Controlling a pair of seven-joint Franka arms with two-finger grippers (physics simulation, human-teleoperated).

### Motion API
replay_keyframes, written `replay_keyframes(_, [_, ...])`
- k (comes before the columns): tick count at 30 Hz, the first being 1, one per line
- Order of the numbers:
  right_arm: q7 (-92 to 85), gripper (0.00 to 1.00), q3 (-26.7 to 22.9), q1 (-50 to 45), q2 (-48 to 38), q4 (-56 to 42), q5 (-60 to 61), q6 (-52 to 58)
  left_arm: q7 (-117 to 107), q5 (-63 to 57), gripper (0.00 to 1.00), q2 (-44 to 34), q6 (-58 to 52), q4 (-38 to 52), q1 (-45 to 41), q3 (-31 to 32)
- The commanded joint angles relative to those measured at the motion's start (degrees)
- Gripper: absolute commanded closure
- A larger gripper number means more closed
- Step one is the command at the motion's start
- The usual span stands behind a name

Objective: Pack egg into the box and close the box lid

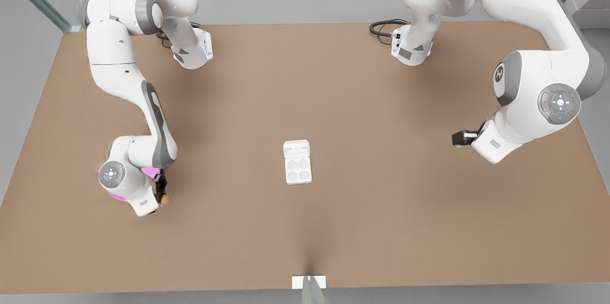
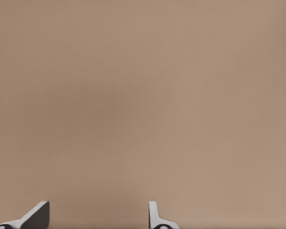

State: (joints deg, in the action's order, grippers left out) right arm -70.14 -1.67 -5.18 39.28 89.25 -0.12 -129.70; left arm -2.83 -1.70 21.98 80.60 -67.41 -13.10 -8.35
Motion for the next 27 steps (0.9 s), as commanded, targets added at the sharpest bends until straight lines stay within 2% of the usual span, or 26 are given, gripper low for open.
replay_keyframes(1, [1.5, 0.44, 0.0, -1.41, 0.79, -1.18, 1.08, 0.07, 0.02, 0.03, 0.0, -0.01, 0.0, 0.0, 0.0, 0.0])
replay_keyframes(5, [14.68, 0.44, 0.88, -15.73, 1.41, -2.23, 6.27, -0.02, -0.07, 0.21, 0.0, -0.01, 0.0, 0.0, 0.0, 0.0])
replay_keyframes(7, [19.61, 0.44, 5.62, -17.58, 1.59, -2.23, 6.27, -0.02, -0.15, 0.29, 0.0, -0.09, -0.53, 0.0, -0.09, 0.0])
replay_keyframes(11, [26.64, 0.44, 6.42, -23.91, 3.34, -4.08, 7.24, -1.16, -0.15, 0.29, 0.0, -0.09, -0.53, 0.0, -0.09, 0.0])
replay_keyframes(20, [28.75, 0.44, 6.85, -26.11, 10.29, -13.48, 10.32, -1.25, -0.15, 0.38, 0.0, -0.44, -1.67, 0.0, -0.09, 0.0])
replay_keyframes(23, [28.84, 0.43, 6.85, -26.72, 10.73, -13.48, 10.49, -1.6, -0.15, 0.38, 0.0, -0.36, -2.02, 0.0, -0.09, 0.0])
replay_keyframes(24, [28.75, 0.0, 6.94, -26.72, 10.73, -13.48, 10.49, -1.69, -0.15, 0.38, 0.0, -0.36, -2.02, 0.0, -0.09, 0.0])
replay_keyframes(27, [28.57, 0.0, 6.85, -26.72, 10.64, -13.4, 10.4, -1.69, -0.15, 0.38, 0.0, -0.36, -2.02, 0.0, -0.09, 0.0])
